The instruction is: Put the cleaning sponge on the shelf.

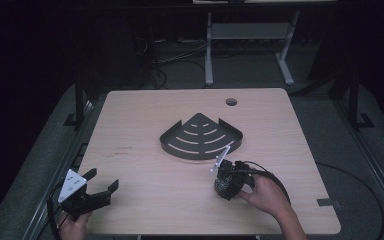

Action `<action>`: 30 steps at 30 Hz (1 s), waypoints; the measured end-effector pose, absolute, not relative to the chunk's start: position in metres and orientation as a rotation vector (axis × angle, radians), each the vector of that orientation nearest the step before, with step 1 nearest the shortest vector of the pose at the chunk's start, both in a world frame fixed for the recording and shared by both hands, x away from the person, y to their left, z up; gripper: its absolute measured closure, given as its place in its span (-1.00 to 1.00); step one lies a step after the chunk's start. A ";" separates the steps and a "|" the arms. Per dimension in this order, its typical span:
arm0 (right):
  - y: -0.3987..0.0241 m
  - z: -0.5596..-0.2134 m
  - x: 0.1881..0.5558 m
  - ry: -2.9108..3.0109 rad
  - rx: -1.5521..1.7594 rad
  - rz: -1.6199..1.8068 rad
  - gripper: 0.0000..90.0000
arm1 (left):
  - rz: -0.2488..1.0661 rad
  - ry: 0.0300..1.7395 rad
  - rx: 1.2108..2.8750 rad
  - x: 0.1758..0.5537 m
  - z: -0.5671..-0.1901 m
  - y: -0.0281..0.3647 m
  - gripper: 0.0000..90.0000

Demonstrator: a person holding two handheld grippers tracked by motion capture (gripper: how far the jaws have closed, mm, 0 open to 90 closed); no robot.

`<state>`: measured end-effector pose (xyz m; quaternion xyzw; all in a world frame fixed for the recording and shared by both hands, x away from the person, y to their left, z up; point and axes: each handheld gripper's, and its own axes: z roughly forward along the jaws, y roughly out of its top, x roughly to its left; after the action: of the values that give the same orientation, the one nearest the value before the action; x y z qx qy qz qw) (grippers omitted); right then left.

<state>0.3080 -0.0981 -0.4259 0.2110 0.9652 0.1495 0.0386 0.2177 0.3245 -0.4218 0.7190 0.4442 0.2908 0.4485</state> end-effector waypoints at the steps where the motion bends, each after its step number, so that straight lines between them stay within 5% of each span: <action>1: -0.098 -0.424 0.309 2.962 0.645 0.470 -0.34 | 0.720 1.098 1.782 0.218 -0.422 0.325 -0.70; 30: -0.093 -0.389 0.331 2.960 0.635 0.532 -0.35 | 0.710 1.097 1.763 0.218 -0.420 0.325 -0.70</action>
<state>0.3314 -0.0933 -0.3890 0.2066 0.9624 0.1730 0.0338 0.2180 0.3248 -0.4205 0.7151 0.4449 0.2879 0.4559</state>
